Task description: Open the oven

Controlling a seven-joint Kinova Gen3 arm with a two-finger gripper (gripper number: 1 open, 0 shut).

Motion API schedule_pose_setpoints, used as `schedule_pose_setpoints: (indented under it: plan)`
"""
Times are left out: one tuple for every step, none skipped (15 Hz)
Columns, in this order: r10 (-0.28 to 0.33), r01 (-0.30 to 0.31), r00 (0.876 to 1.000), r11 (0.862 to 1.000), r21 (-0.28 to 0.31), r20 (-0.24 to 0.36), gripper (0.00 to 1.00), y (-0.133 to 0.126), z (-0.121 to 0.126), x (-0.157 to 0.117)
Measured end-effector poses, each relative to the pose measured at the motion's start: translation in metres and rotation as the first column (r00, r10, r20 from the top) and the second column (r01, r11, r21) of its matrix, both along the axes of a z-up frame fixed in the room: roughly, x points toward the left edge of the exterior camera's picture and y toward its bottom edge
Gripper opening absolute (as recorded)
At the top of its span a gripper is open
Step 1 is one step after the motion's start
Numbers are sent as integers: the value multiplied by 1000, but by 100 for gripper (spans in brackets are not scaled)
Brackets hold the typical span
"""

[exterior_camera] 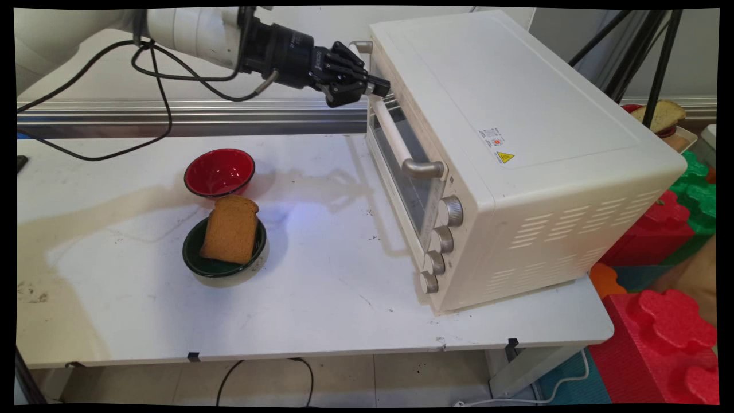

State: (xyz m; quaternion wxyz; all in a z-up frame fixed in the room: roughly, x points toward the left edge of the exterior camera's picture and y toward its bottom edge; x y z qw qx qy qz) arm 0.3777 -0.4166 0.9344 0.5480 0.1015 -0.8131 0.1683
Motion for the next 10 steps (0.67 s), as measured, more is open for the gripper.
schedule_pose_setpoints:
  plan:
    - [-1, 1, 1000, 1000, -1, 9, 0, -2, -1, -3]
    - [-2, 2, 1000, 1000, -3, 18, 0, -3, -3, -5]
    - [-3, 3, 1000, 1000, -4, 26, 0, -4, -4, -7]
    - [-4, 4, 999, 1000, -5, 34, 0, -5, -5, -8]
    - [-5, 5, 999, 1000, -6, 41, 0, -6, -7, -9]
    - [-6, 6, 999, 1000, -6, 47, 0, -7, -8, -10]
    - [-7, 7, 999, 1000, -7, 51, 0, -7, -9, -10]
    - [-8, 8, 998, 1000, -7, 57, 0, -8, -10, -10]
    - [-9, 10, 998, 1000, -7, 61, 0, -8, -11, -10]
    - [-11, 12, 998, 1000, -8, 67, 0, -8, -12, -9]
